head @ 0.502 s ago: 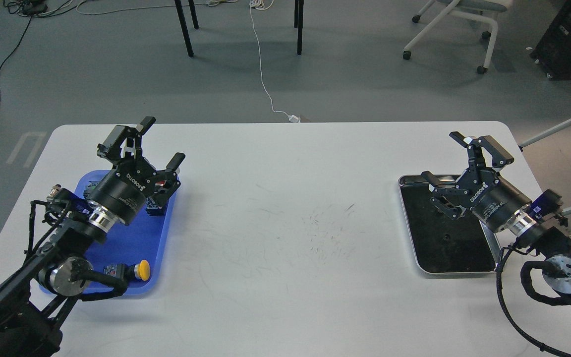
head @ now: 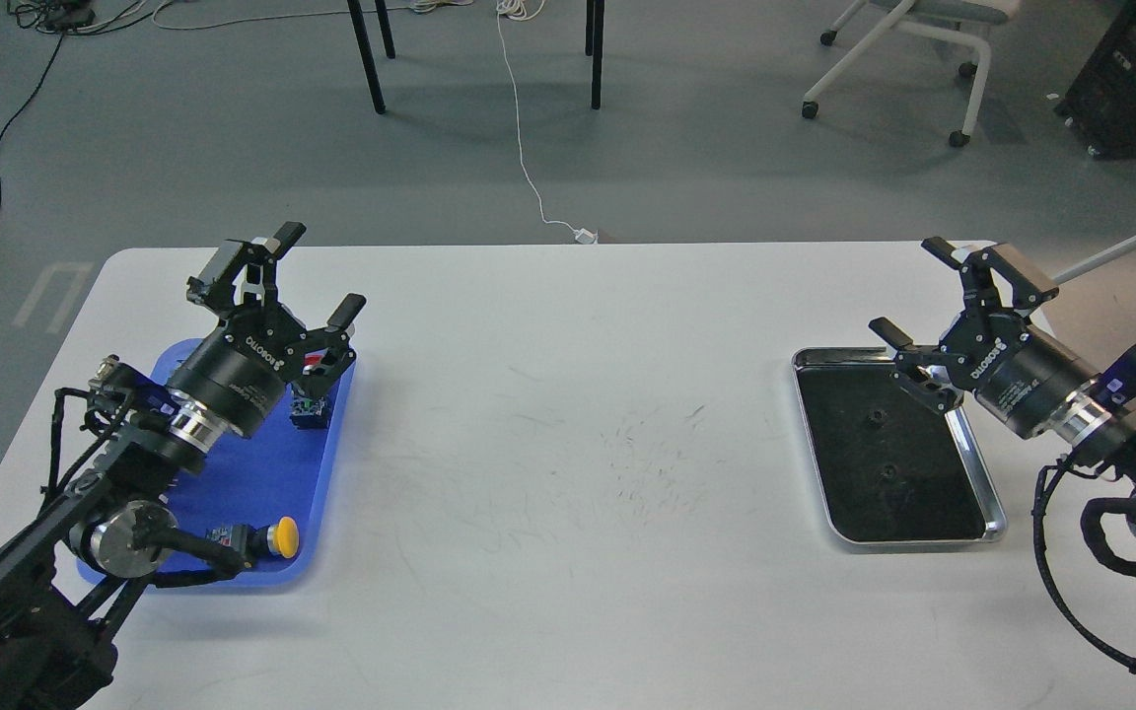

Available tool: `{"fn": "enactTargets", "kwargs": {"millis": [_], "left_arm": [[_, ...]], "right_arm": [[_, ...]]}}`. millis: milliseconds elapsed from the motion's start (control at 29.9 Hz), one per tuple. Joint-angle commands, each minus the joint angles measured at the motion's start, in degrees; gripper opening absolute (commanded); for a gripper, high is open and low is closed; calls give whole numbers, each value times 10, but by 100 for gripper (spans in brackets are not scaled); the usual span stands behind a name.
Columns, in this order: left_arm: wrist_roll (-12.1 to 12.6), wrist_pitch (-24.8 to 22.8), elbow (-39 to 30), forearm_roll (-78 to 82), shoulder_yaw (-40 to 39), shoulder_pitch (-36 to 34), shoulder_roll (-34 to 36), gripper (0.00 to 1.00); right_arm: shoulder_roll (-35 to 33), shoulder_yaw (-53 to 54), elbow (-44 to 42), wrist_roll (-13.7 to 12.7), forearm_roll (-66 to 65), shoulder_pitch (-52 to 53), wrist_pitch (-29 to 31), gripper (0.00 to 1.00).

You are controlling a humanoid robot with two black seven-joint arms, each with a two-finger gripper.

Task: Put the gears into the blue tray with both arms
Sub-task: 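Move the right gripper down into the metal tray with black mat, then grasp the small black part on the mat with the right gripper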

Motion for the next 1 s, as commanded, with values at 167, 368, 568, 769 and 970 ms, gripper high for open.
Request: {"fn": "enactTargets", "kwargs": {"millis": [167, 368, 568, 769, 970], "left_arm": [[-1, -24, -1, -3, 1, -2, 8, 98], [-3, -24, -4, 0, 1, -1, 7, 98], [-5, -24, -4, 1, -2, -2, 8, 98], [-5, -24, -7, 1, -2, -2, 9, 98], [-5, -24, -8, -1, -4, -1, 17, 98]], "right_arm": [[-94, -69, 0, 23, -278, 142, 0, 100], [-90, -260, -7, 23, -537, 303, 0, 100], [-30, -442, -48, 23, -652, 429, 0, 99], [54, -564, -115, 23, -729, 455, -1, 96], [110, -633, -176, 23, -732, 452, -55, 93]]}}
